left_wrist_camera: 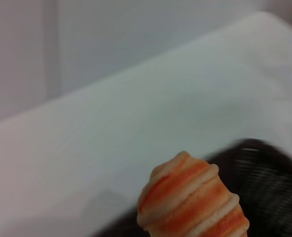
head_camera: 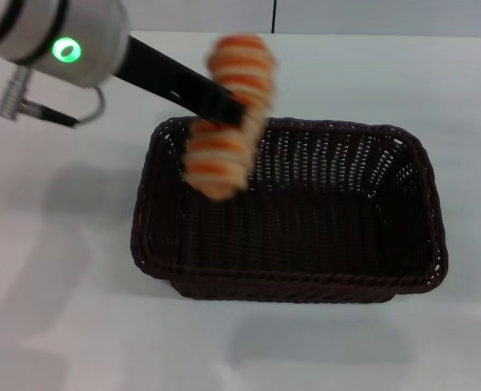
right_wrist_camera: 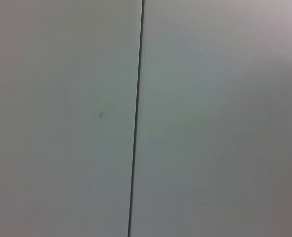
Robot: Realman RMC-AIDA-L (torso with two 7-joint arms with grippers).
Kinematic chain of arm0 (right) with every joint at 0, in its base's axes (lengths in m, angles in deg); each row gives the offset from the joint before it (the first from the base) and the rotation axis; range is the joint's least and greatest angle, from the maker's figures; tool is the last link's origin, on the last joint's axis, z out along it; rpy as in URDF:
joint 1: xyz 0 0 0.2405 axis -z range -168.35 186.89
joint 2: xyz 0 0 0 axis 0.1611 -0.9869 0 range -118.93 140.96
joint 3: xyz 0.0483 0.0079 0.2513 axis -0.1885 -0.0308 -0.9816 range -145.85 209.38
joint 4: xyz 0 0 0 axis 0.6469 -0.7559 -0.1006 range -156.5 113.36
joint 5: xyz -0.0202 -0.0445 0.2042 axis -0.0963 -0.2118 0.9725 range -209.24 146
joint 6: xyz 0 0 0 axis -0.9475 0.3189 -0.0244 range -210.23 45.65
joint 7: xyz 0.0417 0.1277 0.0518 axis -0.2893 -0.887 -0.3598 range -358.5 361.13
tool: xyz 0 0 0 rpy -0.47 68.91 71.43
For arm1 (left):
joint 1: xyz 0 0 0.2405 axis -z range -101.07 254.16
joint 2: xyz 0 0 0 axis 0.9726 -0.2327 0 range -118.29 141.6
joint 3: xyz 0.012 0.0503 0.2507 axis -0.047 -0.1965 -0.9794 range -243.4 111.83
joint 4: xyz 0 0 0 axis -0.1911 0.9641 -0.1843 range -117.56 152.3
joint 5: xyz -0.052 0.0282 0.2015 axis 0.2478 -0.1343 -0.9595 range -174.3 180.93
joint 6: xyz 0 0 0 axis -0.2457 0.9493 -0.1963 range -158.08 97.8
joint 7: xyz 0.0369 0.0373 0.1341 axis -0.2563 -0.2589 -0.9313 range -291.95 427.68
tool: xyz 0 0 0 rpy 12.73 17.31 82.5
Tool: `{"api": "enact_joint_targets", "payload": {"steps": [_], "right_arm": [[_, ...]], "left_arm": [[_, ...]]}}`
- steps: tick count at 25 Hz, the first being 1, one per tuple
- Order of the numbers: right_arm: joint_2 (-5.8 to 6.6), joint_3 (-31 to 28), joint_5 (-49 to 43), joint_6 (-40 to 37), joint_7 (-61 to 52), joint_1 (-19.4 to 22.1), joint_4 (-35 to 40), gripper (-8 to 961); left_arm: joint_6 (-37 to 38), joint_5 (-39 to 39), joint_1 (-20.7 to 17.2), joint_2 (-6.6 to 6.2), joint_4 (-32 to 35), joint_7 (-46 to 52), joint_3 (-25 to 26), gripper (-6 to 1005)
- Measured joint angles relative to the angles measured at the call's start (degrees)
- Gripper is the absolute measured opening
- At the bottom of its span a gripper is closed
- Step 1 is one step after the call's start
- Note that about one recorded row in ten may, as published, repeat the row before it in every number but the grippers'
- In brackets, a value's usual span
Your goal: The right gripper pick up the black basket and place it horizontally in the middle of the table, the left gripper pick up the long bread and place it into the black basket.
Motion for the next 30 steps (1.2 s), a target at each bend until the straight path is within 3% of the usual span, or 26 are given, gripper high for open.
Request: {"api": "enact_joint_targets", "payload": {"steps": [4,10,11,17,23,26,28,30], "right_arm": [[0.27,0.0,-0.7,0.0,-1.5,-0.2,-0.3,621],[0.64,-0.1,-2.0,0.1,-4.0,-0.4,-1.0,622],[0.67,-0.1,-2.3,0.1,-4.0,-0.4,-1.0,622],[0.72,-0.5,-3.0,0.1,-3.8,-0.5,-1.0,622],[0.72,-0.6,-3.0,0.1,-3.7,-0.5,-1.0,622],[0.53,-1.1,-3.0,0.1,-3.7,-0.8,-1.8,622],[0.33,-1.6,-3.0,0.0,-3.6,-1.0,-2.2,622],[0.21,-1.8,-3.2,-0.4,-3.6,-1.1,-2.3,622]], "left_arm": [[1.9,7.1,-0.7,-0.03,1.9,-0.6,-3.8,307],[4.6,7.6,-1.5,0.0,4.8,-0.8,-6.2,279],[6.7,7.6,-1.8,0.01,7.9,-0.8,-7.5,274],[7.8,7.7,-2.4,-0.02,9.0,-1.0,-7.8,427],[8.5,7.3,-2.8,-0.14,9.8,-1.6,-7.8,687],[12.0,3.4,-5.2,-0.25,9.7,-3.0,-7.2,807],[17.7,0.1,-8.0,-0.32,9.6,-4.5,-6.2,883],[34.6,-1.7,-14.8,-0.33,11.4,-8.3,-2.3,880]]}}
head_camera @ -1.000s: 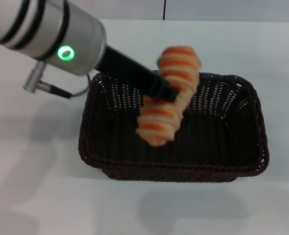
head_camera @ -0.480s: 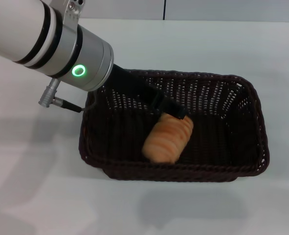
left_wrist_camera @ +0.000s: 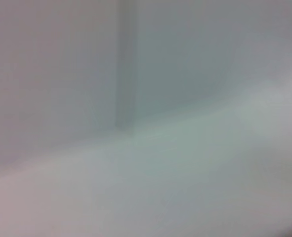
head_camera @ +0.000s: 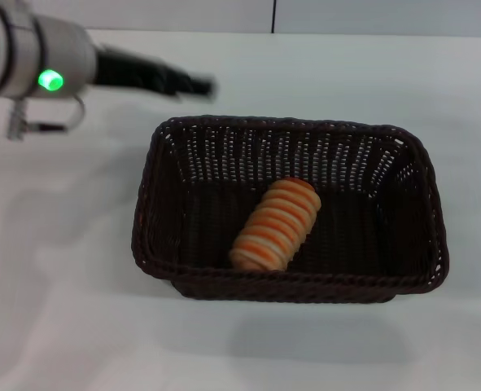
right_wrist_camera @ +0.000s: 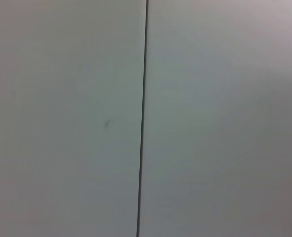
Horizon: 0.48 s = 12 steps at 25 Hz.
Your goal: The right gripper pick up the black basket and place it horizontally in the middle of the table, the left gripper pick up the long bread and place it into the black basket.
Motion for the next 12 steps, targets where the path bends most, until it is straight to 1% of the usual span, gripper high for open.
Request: {"api": "enact_joint_targets", "payload": {"steps": [1,2,4,5,6,7,8,9,10,11,12], "right_arm": [[0.0,0.0,0.0,0.0,0.0,0.0,0.0,622],[-0.04,0.0,-0.2,0.0,0.0,0.0,0.0,622],[-0.09,-0.2,-0.5,0.0,0.0,-0.2,-0.1,622],[-0.2,-0.3,-0.6,0.1,-0.2,-0.8,-0.7,622],[-0.2,-0.3,-0.6,0.1,-0.2,-0.8,-0.7,622],[-0.54,-0.4,-0.6,0.2,-0.4,-1.8,-2.0,622],[-0.54,-0.4,-0.6,0.2,-0.4,-1.8,-2.0,622],[-0.74,-0.4,-0.6,0.2,-0.4,-2.2,-2.4,622],[-1.12,-0.6,-0.6,0.3,-0.5,-2.8,-3.1,621],[-1.12,-0.6,-0.6,0.3,-0.5,-2.8,-3.1,621],[-1.38,-0.8,-0.6,0.3,-0.5,-3.0,-3.2,621]], "left_arm": [[0.0,0.0,0.0,0.0,0.0,0.0,0.0,878],[11.3,2.6,-3.8,0.03,2.2,-3.6,1.4,877],[20.7,5.9,-7.1,0.03,4.3,-7.3,1.7,874],[33.1,12.0,-10.2,-0.04,7.4,-13.7,1.5,872],[33.1,12.0,-10.2,-0.04,7.4,-13.7,1.5,871],[42.6,17.8,-12.0,0.01,10.5,-19.7,1.2,869],[42.6,17.8,-12.0,0.01,10.5,-19.7,1.2,868],[45.6,19.9,-12.3,0.06,11.7,-21.5,0.9,866],[49.6,22.1,-12.6,0.07,13.3,-23.1,0.5,866],[54.4,23.8,-12.8,0.1,14.9,-24.2,-0.4,866],[59.7,24.8,-12.9,0.11,16.6,-24.4,-1.7,866]]}}
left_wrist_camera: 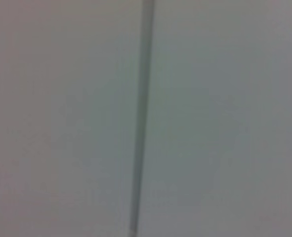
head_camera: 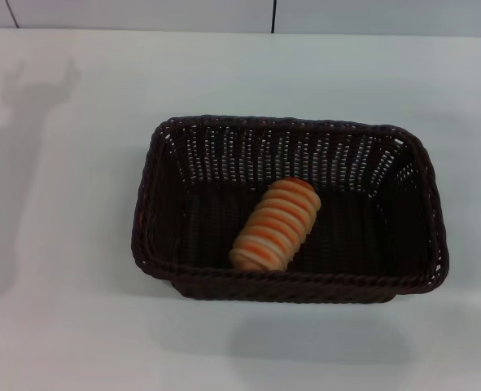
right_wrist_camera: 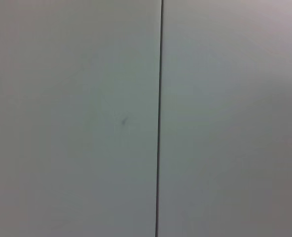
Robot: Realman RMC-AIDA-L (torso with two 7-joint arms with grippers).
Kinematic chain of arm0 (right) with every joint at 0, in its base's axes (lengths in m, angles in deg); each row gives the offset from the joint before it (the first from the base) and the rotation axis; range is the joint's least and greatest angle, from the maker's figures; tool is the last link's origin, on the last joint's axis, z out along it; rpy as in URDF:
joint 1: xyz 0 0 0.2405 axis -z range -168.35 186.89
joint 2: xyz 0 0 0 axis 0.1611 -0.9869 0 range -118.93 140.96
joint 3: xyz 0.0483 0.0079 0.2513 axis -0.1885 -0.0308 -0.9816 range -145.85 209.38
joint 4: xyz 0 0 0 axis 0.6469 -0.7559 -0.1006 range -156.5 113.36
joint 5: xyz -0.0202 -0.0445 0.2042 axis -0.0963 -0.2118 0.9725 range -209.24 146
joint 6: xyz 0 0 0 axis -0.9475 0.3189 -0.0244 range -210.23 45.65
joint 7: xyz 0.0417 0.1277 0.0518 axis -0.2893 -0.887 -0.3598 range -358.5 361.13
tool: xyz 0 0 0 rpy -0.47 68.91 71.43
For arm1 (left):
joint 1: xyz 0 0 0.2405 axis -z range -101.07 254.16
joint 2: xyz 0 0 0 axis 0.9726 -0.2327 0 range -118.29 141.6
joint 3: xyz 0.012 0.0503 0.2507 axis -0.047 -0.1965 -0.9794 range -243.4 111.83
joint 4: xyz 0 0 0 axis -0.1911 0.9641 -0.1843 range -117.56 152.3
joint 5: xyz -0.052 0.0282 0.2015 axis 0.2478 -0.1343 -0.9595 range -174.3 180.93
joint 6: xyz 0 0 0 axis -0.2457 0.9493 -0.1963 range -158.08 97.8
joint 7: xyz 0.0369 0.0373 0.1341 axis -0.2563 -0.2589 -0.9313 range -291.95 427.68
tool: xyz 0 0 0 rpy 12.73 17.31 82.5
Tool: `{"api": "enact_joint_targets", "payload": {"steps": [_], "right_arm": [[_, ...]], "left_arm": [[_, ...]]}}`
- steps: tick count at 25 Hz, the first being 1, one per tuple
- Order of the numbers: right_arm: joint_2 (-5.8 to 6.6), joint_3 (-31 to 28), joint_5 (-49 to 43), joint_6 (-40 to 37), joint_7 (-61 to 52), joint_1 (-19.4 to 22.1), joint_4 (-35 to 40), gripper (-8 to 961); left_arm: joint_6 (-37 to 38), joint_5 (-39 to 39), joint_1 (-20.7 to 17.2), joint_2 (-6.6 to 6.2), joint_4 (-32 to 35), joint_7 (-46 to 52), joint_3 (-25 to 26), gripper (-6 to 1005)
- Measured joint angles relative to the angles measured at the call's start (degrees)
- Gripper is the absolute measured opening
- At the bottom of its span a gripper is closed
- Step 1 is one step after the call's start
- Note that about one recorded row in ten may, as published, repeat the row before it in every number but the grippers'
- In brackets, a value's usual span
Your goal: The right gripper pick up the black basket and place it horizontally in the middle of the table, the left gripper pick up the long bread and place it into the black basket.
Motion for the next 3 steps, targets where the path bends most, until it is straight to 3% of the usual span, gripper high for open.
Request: {"api": "enact_joint_targets", "payload": {"steps": [2,3], "right_arm": [[-0.1,-0.1,0.0,0.0,0.0,-0.1,0.0,621],[-0.19,-0.2,0.0,0.1,0.0,-0.2,0.0,621]], "left_arm": [[7.1,-0.1,-0.3,0.01,2.0,0.3,-2.8,866],[16.3,-1.1,-0.5,-0.07,3.9,0.7,-6.1,866]]}}
